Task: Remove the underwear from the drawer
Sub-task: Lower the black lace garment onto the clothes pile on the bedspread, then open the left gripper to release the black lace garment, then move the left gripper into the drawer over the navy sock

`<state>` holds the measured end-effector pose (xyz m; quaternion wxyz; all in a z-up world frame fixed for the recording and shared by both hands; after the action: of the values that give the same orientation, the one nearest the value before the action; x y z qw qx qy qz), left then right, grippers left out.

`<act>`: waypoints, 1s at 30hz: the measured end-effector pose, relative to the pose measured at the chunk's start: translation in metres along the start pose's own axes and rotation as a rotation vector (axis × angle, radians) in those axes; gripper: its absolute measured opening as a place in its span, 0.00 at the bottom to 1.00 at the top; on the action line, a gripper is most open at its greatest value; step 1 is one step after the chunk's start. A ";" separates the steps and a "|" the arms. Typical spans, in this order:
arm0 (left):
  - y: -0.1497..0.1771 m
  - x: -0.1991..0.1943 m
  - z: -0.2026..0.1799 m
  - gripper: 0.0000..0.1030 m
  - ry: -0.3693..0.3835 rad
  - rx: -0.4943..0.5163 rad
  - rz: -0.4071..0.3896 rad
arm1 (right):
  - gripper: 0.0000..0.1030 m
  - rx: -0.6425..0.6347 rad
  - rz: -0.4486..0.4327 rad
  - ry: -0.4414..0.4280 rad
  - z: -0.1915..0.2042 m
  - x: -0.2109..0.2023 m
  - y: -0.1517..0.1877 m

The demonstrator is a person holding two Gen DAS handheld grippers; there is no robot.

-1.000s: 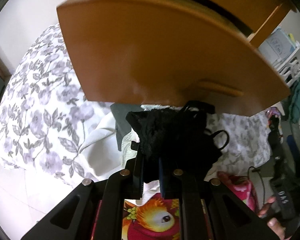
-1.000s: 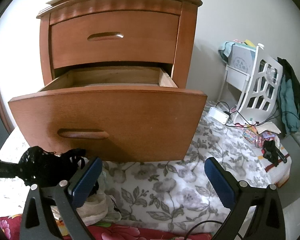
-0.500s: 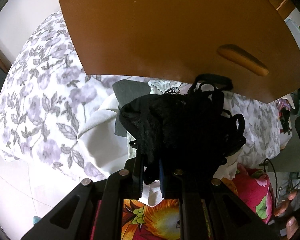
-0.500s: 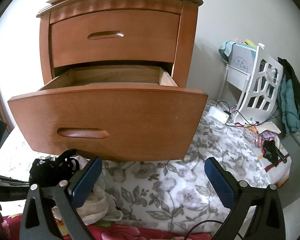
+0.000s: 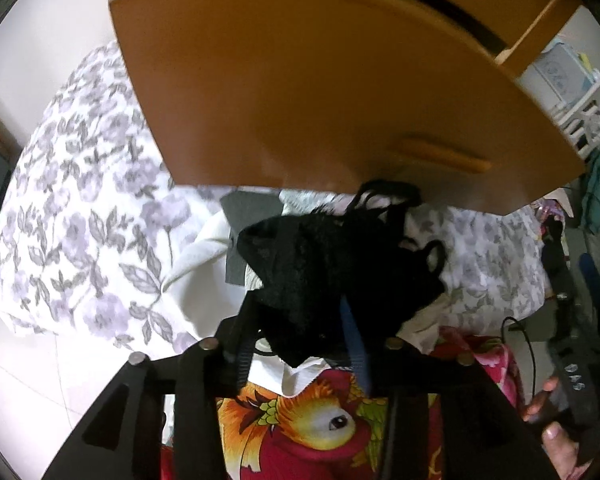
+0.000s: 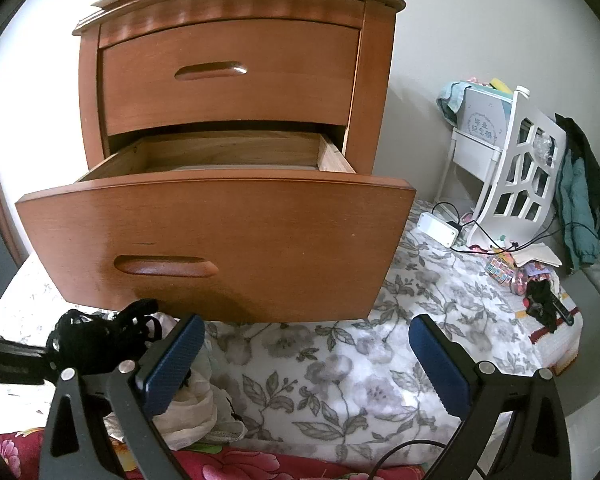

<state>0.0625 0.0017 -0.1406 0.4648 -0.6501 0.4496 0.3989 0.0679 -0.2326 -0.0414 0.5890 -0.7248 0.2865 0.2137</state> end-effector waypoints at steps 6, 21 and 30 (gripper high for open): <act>-0.012 -0.029 -0.008 0.68 0.028 0.020 -0.057 | 1.00 0.000 0.000 0.000 0.000 0.000 0.001; -0.047 -0.105 -0.048 0.97 0.130 0.048 -0.286 | 1.00 0.010 0.000 -0.006 0.000 0.001 0.001; -0.104 -0.148 -0.078 0.98 0.172 0.091 -0.409 | 1.00 0.037 0.015 -0.026 -0.003 0.005 0.003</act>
<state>0.1283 -0.0244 0.0428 0.5249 -0.7377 0.3640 0.2185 0.0697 -0.2370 -0.0464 0.6042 -0.7090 0.2879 0.2222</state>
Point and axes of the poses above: each gripper's, at about its wrist camera, not at the fingertips, and x roughly the way its jaws point, z to its left, y to its underside, the point moved 10 cm from there along x, roughly the way its jaws point, and after that the axes turned 11 degrees about -x, right-handed, at the moved point
